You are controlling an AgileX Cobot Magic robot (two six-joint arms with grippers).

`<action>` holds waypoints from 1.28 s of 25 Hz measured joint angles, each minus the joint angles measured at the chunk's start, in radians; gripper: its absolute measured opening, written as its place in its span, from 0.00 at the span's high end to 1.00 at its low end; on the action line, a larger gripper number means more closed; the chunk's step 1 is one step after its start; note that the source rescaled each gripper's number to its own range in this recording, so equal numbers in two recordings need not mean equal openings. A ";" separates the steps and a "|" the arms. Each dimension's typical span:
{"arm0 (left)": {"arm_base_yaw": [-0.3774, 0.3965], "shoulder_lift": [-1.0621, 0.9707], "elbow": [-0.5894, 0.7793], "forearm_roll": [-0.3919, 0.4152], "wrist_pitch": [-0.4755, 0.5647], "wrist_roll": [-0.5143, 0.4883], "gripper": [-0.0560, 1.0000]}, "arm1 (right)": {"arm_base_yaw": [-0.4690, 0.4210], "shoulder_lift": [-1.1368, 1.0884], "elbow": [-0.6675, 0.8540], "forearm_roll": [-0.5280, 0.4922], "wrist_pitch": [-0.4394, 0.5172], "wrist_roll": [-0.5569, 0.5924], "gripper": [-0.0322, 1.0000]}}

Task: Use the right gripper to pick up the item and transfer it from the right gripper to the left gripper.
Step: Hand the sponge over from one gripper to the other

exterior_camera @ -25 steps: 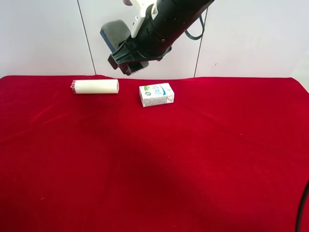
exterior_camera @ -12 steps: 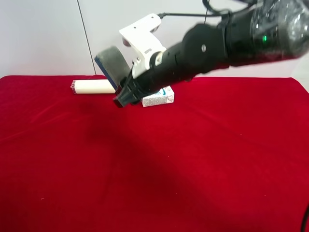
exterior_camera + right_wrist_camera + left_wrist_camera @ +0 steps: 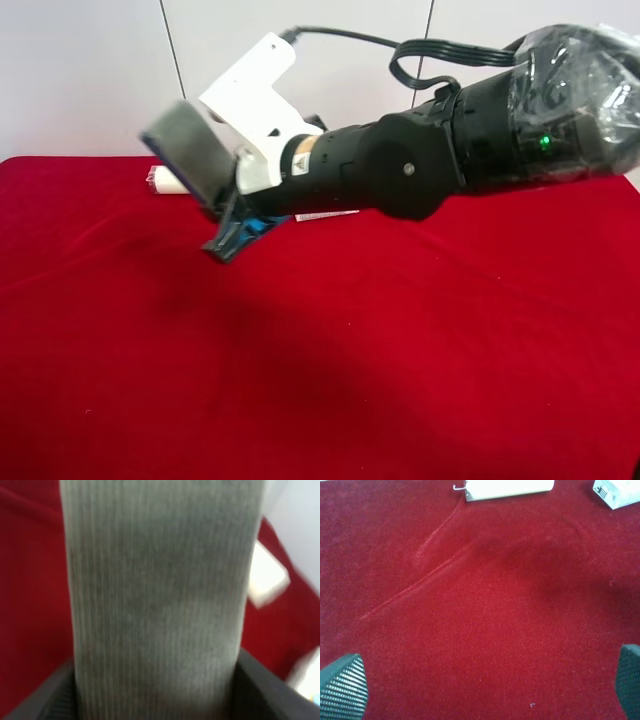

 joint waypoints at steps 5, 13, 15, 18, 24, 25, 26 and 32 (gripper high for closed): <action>0.000 0.000 0.000 0.000 0.000 0.000 0.00 | 0.015 -0.003 0.000 0.001 -0.033 0.019 0.91; 0.000 0.000 0.000 0.000 0.000 0.000 0.00 | 0.015 -0.002 0.000 0.001 -0.029 0.000 0.91; 0.000 0.000 0.000 0.000 0.000 0.000 0.00 | 0.015 -0.001 0.000 0.001 -0.018 0.000 0.91; 0.000 0.000 0.000 0.000 0.000 0.000 0.00 | 0.015 -0.001 0.000 0.001 -0.009 0.000 0.91; 0.000 0.000 -0.001 -0.032 -0.001 -0.009 0.00 | 0.015 0.000 0.000 0.012 -0.010 0.011 0.91; 0.000 0.004 -0.004 -0.038 -0.002 -0.020 0.00 | 0.015 0.000 0.000 0.015 -0.012 0.011 0.91; 0.000 0.015 -0.011 -0.047 -0.018 -0.034 0.00 | 0.015 0.000 0.000 0.016 -0.018 0.011 0.91; 0.000 0.183 -0.014 -0.195 -0.249 -0.030 0.00 | 0.015 0.000 0.000 0.022 -0.029 0.011 0.91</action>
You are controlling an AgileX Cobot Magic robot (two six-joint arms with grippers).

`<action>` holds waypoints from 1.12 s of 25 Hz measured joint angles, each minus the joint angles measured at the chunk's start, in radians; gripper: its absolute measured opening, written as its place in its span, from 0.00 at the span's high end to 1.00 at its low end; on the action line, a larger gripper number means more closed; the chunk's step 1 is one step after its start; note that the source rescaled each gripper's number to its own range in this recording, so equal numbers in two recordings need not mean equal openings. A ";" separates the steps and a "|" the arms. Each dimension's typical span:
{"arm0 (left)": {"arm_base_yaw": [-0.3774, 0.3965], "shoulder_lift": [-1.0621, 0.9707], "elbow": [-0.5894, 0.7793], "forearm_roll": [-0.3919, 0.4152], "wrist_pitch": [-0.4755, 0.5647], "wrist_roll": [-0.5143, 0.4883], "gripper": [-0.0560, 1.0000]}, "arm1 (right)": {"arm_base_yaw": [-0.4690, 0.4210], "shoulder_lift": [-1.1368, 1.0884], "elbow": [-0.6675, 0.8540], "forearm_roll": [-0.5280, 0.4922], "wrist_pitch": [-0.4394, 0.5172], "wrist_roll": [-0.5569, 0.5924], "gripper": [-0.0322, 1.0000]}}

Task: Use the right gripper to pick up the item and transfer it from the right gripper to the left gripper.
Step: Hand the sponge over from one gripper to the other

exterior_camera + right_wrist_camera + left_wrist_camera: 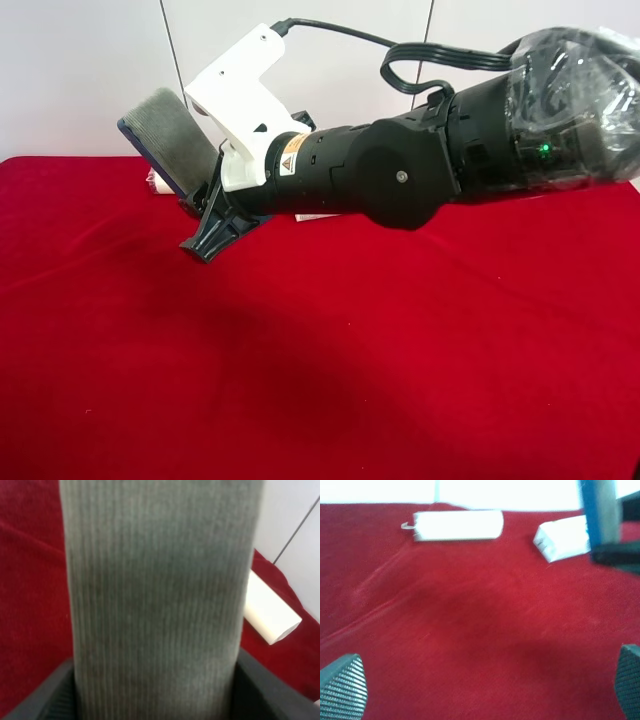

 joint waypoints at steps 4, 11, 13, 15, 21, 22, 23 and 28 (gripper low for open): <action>0.000 0.195 0.000 -0.030 -0.173 0.004 0.00 | 0.000 0.000 0.000 0.000 -0.001 0.000 0.91; 0.000 0.547 0.000 -0.215 -0.440 0.096 0.00 | 0.000 0.000 0.000 0.001 -0.026 0.008 0.91; 0.000 0.636 0.000 -0.266 -0.507 0.138 0.00 | 0.000 0.000 0.000 0.001 -0.029 0.008 0.91; 0.000 0.706 0.000 -0.321 -0.557 0.176 0.00 | 0.000 0.000 0.000 0.001 -0.032 0.008 0.91; -0.068 0.827 0.000 -0.436 -0.664 0.285 0.00 | 0.000 0.000 0.000 0.001 -0.036 0.014 0.91; -0.093 0.830 0.000 -0.442 -0.683 0.290 0.00 | 0.000 0.000 0.000 0.001 -0.036 0.018 0.91; -0.114 0.831 0.000 -0.446 -0.708 0.293 0.00 | 0.000 0.000 0.000 0.001 -0.036 0.025 0.91; -0.189 0.831 0.000 -0.449 -0.774 0.297 0.00 | 0.000 0.000 0.000 0.001 -0.037 0.035 0.91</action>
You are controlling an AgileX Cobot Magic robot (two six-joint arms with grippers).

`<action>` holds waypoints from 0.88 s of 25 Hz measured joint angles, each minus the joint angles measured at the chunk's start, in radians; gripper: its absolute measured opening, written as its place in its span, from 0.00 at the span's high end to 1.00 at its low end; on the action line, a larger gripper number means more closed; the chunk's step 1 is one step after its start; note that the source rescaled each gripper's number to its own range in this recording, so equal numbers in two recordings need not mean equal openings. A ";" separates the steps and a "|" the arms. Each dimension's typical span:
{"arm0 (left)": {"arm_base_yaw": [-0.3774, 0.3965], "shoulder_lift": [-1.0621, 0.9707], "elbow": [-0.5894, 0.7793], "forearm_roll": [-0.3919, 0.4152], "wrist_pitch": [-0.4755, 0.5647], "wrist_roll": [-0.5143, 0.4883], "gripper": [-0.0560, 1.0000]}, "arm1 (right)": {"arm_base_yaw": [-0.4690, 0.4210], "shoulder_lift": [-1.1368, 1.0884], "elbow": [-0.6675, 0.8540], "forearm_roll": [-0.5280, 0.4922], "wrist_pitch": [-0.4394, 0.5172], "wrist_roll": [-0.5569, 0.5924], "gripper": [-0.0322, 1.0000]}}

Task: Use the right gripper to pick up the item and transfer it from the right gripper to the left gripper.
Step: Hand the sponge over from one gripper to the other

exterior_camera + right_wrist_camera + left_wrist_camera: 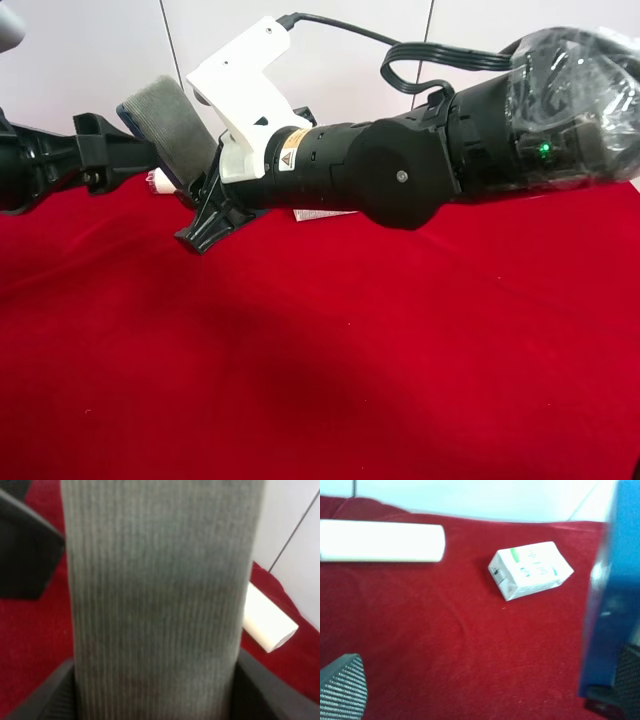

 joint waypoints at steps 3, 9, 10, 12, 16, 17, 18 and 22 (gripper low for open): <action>-0.021 0.000 0.000 -0.006 -0.031 0.000 0.00 | 0.000 0.000 0.000 0.000 -0.002 0.000 0.91; -0.022 0.000 -0.042 -0.008 -0.045 0.000 0.00 | 0.000 0.000 0.000 0.004 -0.017 0.019 0.91; -0.024 0.000 -0.057 -0.008 -0.057 0.000 0.00 | 0.000 0.000 0.000 0.004 -0.016 0.022 0.91; -0.024 0.000 -0.058 -0.008 -0.064 0.000 0.00 | 0.000 0.000 0.000 0.004 -0.016 0.033 0.91; -0.024 0.006 -0.058 -0.008 -0.064 0.000 0.00 | 0.000 0.000 0.000 0.004 -0.023 0.065 0.91; -0.024 0.010 -0.058 -0.008 -0.066 0.000 0.00 | 0.000 0.000 0.000 0.004 -0.028 0.074 0.91; -0.024 0.012 -0.058 -0.009 -0.068 -0.001 0.00 | 0.000 0.000 0.000 0.004 -0.033 0.087 0.91; -0.024 0.013 -0.060 -0.014 -0.068 -0.001 0.00 | 0.002 0.000 0.000 -0.001 -0.043 0.119 0.91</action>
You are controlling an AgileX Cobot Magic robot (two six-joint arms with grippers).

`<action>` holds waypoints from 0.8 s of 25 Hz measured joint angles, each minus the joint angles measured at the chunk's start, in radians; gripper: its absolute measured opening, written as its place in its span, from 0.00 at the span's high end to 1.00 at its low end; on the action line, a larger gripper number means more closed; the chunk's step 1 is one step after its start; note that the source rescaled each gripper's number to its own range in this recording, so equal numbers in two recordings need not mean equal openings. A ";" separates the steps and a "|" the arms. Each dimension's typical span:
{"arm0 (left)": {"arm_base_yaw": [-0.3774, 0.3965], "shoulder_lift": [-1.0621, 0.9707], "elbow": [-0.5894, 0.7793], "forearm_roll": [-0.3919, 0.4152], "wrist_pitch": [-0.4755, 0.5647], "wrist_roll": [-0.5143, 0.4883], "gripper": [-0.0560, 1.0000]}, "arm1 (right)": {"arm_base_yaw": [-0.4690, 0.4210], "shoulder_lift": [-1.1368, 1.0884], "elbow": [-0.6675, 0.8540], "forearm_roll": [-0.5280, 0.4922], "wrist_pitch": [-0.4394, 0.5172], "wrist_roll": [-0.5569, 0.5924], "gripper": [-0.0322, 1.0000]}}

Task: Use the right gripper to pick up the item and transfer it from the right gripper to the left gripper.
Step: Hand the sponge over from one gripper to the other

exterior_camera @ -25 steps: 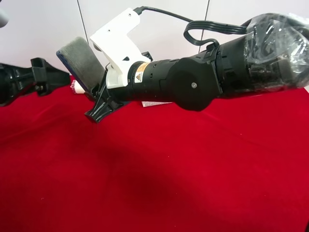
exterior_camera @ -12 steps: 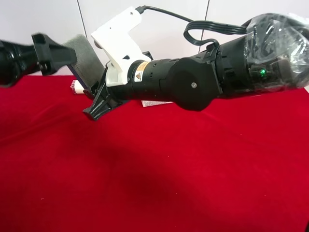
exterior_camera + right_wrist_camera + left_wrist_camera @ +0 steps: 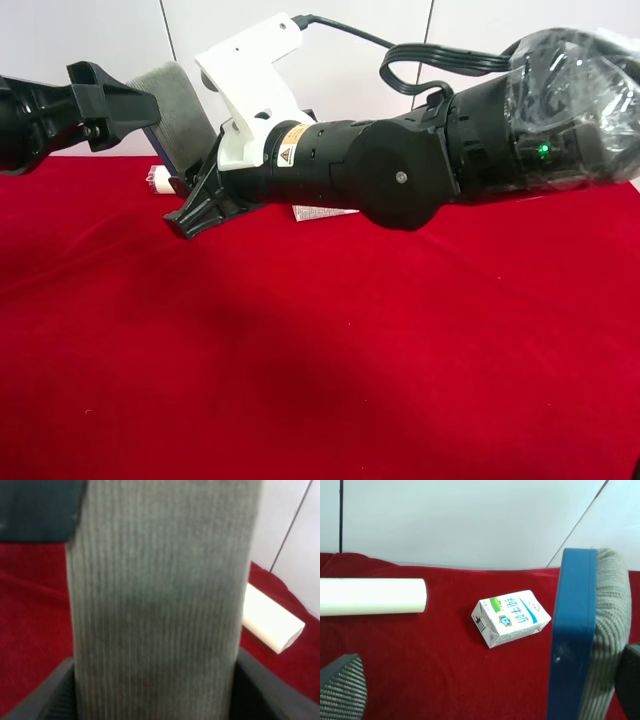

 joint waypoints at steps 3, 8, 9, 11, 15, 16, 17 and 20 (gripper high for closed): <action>0.000 0.000 0.000 -0.001 0.000 0.000 0.00 | 0.016 0.000 0.000 -0.023 -0.004 0.012 0.91; 0.000 0.000 0.000 -0.002 0.000 0.000 0.00 | 0.058 0.000 0.000 -0.051 -0.030 0.036 0.91; 0.000 0.000 0.000 -0.003 0.000 0.000 0.00 | 0.060 0.000 0.000 -0.051 -0.032 0.046 0.91; 0.000 0.000 0.000 -0.003 0.000 0.000 0.00 | 0.061 0.000 0.000 -0.053 -0.033 0.067 0.91; -0.001 0.000 0.000 -0.003 0.000 -0.001 0.00 | 0.064 0.000 0.000 -0.055 -0.034 0.081 0.91; -0.006 0.000 0.000 -0.003 0.000 -0.001 0.00 | 0.066 0.000 0.000 -0.055 -0.034 0.082 0.91; -0.013 0.000 0.000 -0.003 0.000 -0.001 0.00 | 0.070 0.000 0.000 -0.055 -0.035 0.083 0.91; -0.057 0.000 0.000 -0.003 -0.006 -0.001 0.00 | 0.081 0.000 0.000 -0.066 -0.058 0.083 0.91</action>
